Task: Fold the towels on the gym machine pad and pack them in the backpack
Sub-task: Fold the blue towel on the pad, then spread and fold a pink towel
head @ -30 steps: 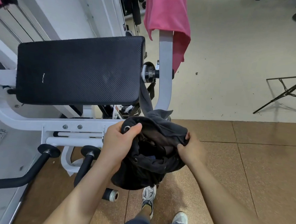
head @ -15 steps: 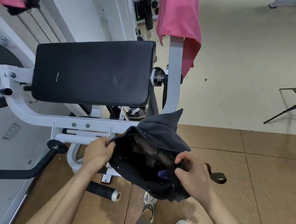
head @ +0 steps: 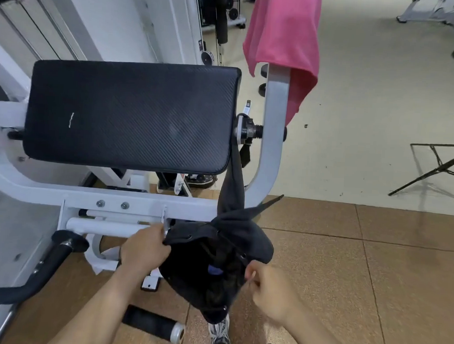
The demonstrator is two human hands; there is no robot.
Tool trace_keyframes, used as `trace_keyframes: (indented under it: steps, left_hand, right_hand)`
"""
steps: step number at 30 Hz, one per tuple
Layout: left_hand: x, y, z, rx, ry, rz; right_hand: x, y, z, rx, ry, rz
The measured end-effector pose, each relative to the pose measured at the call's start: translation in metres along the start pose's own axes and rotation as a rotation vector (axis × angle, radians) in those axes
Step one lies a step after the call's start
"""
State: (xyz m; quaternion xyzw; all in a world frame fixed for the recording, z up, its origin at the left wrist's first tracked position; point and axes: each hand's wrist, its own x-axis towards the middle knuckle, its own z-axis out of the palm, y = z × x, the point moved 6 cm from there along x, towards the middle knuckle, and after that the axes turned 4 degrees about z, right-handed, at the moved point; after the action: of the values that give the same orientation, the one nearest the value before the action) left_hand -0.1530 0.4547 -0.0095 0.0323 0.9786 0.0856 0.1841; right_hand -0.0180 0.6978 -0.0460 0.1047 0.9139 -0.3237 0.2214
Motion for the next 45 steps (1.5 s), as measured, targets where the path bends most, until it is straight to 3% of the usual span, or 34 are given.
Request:
trace_keyframes:
  steps: [7, 12, 15, 20, 25, 30, 35, 42, 45]
  left_hand:
    - [0.022, 0.055, 0.031, -0.154, 0.053, 0.459]
    - [0.031, 0.089, 0.050, -0.095, -0.080, 0.539]
    - [0.037, 0.096, 0.029, -0.252, -0.065, 0.526]
    - [0.051, 0.135, -0.072, -0.498, 0.233, 0.547]
    - [0.055, 0.209, -0.167, -0.592, 0.542, 0.707]
    - [0.076, 0.295, -0.213, -0.335, 0.806, 0.710]
    - [0.107, 0.343, -0.223, 0.009, 0.809, 0.500]
    - [0.107, 0.359, -0.214, 0.303, 0.914, 0.410]
    - [0.101, 0.362, -0.214, 0.288, 0.974, 0.427]
  right_hand:
    - [0.052, -0.050, -0.037, -0.018, 0.151, -0.078]
    - [0.076, -0.060, -0.051, -0.004, 0.090, -0.037]
    - [0.075, -0.054, -0.082, 0.196, 0.151, 0.066]
    - [0.068, -0.049, -0.186, 0.484, 0.436, 0.046]
    - [0.068, -0.052, -0.292, 0.707, 0.640, -0.078]
    - [0.095, -0.052, -0.363, 0.552, 0.678, -0.243]
    - [0.138, -0.059, -0.384, 0.380, 0.625, -0.418]
    - [0.161, -0.039, -0.385, 0.597, 0.723, -0.418]
    - [0.157, -0.034, -0.386, 0.822, 0.552, -0.427]
